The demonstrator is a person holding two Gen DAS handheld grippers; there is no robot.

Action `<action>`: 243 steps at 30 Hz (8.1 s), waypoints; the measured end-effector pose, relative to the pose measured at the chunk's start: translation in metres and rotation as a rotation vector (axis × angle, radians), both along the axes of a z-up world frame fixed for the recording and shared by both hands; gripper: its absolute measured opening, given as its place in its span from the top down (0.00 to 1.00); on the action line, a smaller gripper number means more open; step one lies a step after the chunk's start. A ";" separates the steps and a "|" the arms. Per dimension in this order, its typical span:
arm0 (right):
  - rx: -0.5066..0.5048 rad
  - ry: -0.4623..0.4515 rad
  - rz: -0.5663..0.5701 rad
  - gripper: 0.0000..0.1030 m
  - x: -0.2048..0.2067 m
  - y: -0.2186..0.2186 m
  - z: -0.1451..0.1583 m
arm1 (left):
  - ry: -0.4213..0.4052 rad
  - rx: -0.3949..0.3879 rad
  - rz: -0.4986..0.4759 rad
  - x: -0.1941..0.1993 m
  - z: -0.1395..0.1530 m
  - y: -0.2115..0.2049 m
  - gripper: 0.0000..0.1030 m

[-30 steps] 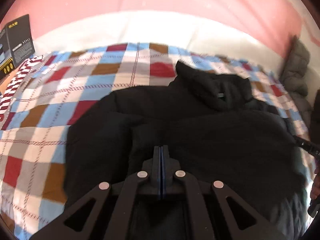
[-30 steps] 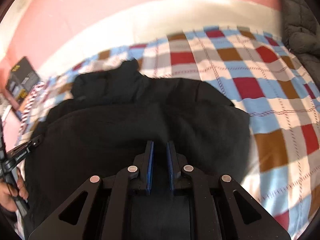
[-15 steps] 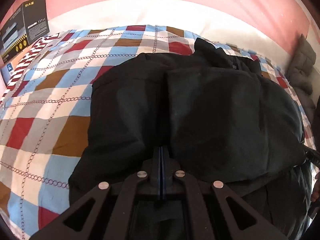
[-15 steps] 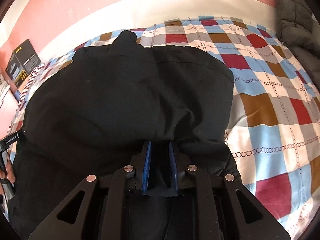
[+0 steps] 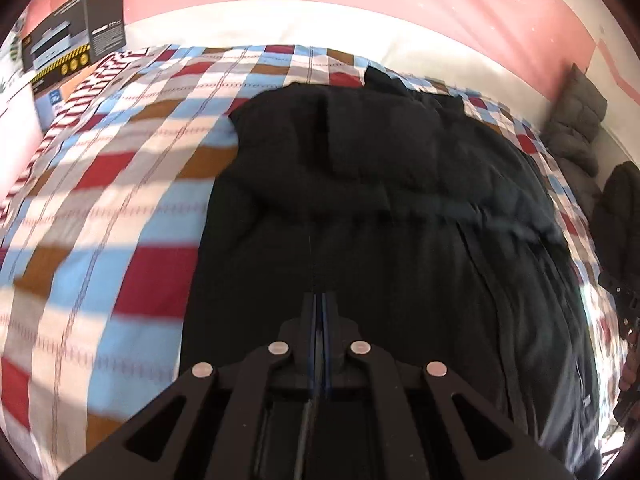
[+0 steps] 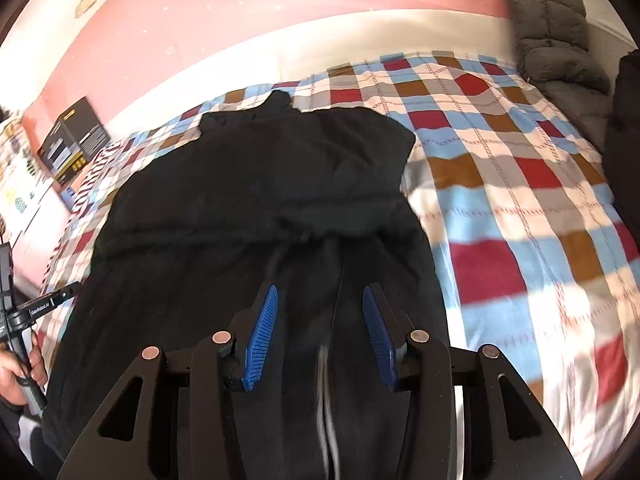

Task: Fold large clothes
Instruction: 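Open both tools and move them back to the jacket hem, then grasp the jacket hem with both tools and lift it, then carry the hem over toward the collar with both tools, then lay the hem down near the collar and open both tools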

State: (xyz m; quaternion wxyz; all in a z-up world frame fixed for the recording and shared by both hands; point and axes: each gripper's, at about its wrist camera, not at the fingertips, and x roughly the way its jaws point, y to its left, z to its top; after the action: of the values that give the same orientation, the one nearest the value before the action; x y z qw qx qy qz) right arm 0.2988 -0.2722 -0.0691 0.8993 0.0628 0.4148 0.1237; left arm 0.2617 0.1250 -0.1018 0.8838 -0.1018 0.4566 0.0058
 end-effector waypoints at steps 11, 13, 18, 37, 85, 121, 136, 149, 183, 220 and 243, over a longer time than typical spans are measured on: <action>0.041 0.045 0.027 0.44 -0.108 0.005 -0.008 | 0.034 0.028 -0.059 -0.108 0.008 -0.035 0.86; 0.033 0.060 0.032 0.44 -0.121 0.008 -0.013 | 0.038 0.026 -0.058 -0.123 0.009 -0.040 0.86; 0.041 0.091 0.050 0.44 -0.158 0.017 -0.017 | 0.055 0.001 -0.036 -0.153 0.010 -0.046 0.86; 0.016 0.068 0.032 0.33 -0.230 0.010 -0.002 | 0.034 0.063 -0.036 -0.222 0.026 -0.051 0.79; 0.281 0.440 -0.090 0.57 -0.162 -0.081 -0.091 | 0.177 -0.174 0.127 -0.207 -0.043 0.023 0.58; 0.524 0.178 -0.007 0.79 -0.160 -0.095 0.033 | -0.173 -0.422 0.113 -0.196 0.105 0.072 0.86; 0.527 0.012 0.022 0.78 -0.050 -0.084 0.107 | -0.303 -0.414 0.060 -0.075 0.162 0.090 0.85; 0.490 0.003 -0.044 0.78 0.106 -0.054 0.122 | -0.272 -0.368 0.095 0.097 0.163 0.102 0.85; 0.614 0.114 -0.038 0.26 0.277 -0.051 0.018 | -0.102 -0.464 0.205 0.271 0.059 0.139 0.44; 0.020 0.046 -0.191 0.79 0.347 -0.016 -0.051 | -0.095 -0.007 0.181 0.340 -0.021 0.095 0.78; 0.028 -0.021 -0.007 0.44 0.162 -0.005 -0.019 | -0.140 -0.076 -0.001 0.166 0.020 0.059 0.55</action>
State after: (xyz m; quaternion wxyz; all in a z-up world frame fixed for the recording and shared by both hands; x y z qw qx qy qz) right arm 0.4603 -0.2768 -0.0881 0.9031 0.0754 0.4031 0.1272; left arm 0.4274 0.1844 -0.0818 0.9091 -0.1351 0.3937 -0.0187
